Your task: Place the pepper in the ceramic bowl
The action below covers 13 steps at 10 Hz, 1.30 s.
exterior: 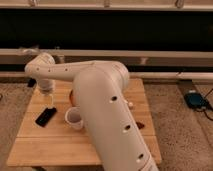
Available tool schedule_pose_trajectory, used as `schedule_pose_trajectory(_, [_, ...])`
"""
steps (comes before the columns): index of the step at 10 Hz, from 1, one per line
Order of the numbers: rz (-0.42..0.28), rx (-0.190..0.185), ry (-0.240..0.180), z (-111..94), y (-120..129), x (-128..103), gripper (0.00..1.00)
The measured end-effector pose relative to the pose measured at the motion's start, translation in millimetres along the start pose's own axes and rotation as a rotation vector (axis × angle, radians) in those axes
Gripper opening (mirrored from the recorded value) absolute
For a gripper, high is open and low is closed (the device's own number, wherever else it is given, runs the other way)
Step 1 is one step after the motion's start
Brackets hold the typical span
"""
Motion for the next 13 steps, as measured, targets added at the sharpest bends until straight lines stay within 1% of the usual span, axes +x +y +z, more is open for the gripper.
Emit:
schedule_pose_trajectory(2, [0.048,0.005,0.033,-13,4,44,0.80])
schedule_pose_trajectory(3, [0.069,0.014,0.046,-18,5,61,0.80])
schedule_pose_trajectory(4, [0.115,0.035,0.075,-26,7,94,0.80])
schedule_pose_trajectory(6, [0.170,0.054,0.111,-34,19,132,0.80])
schedule_pose_trajectory(8, [0.238,0.066,0.154,-44,41,173,0.80])
schedule_pose_trajectory(11, [0.330,0.066,0.210,-61,80,227,0.80])
schedule_pose_trajectory(13, [0.367,0.051,0.216,-68,104,253,0.80])
